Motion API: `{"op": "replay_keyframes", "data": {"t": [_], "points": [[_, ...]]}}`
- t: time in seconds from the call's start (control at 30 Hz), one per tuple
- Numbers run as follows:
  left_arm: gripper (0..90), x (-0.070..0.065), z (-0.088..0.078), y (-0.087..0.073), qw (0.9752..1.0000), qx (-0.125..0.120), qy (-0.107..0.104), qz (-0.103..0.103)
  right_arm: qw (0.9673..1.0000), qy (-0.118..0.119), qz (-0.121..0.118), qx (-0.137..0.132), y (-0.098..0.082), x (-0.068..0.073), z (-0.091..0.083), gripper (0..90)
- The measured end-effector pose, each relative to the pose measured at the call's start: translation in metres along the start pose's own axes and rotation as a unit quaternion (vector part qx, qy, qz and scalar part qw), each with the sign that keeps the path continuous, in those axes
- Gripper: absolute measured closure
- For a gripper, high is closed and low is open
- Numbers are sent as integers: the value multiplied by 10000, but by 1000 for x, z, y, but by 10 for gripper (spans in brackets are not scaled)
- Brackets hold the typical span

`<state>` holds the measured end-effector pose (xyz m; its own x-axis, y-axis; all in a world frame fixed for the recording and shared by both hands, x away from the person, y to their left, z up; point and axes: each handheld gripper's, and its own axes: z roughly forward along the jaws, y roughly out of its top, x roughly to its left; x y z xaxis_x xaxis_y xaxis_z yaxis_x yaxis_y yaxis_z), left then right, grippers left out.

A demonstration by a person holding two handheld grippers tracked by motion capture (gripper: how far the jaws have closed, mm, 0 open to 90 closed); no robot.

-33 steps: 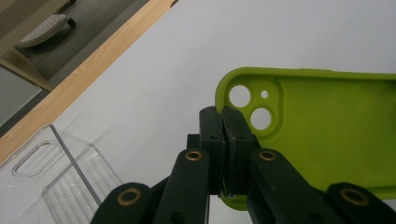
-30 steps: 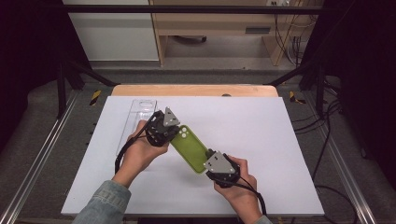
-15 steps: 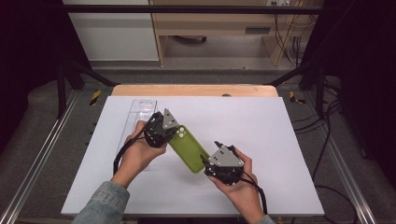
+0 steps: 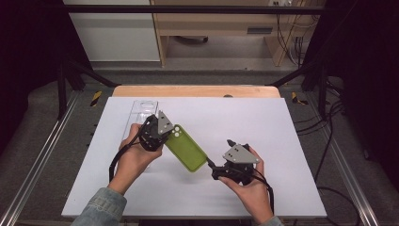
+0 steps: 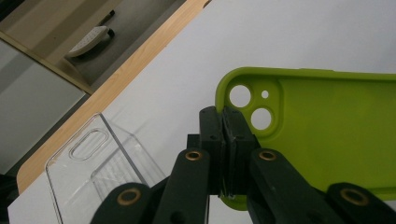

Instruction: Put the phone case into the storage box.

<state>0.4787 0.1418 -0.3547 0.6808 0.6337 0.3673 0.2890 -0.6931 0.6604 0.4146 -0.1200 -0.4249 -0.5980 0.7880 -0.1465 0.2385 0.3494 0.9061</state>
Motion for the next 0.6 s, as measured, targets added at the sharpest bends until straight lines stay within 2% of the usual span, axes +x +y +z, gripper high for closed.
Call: {"op": "replay_keyframes", "data": {"t": [0.17,0.3,0.37,0.5,0.6], "points": [[876,-3,-1,-4,10000,-29,0,55,9999,60,128,50,-5,-8,0,99],[877,-3,-3,-6,9998,-201,16,24,9997,23,118,189,-10,-12,-1,94],[877,-3,-2,-7,9997,-239,33,-15,9996,-107,140,209,-19,-12,-3,93],[876,-4,2,-10,9997,-242,42,22,9990,-85,325,284,-39,-19,-9,82],[877,-4,2,-10,9996,-250,65,65,9989,-97,383,247,-46,-27,-16,82]]}}
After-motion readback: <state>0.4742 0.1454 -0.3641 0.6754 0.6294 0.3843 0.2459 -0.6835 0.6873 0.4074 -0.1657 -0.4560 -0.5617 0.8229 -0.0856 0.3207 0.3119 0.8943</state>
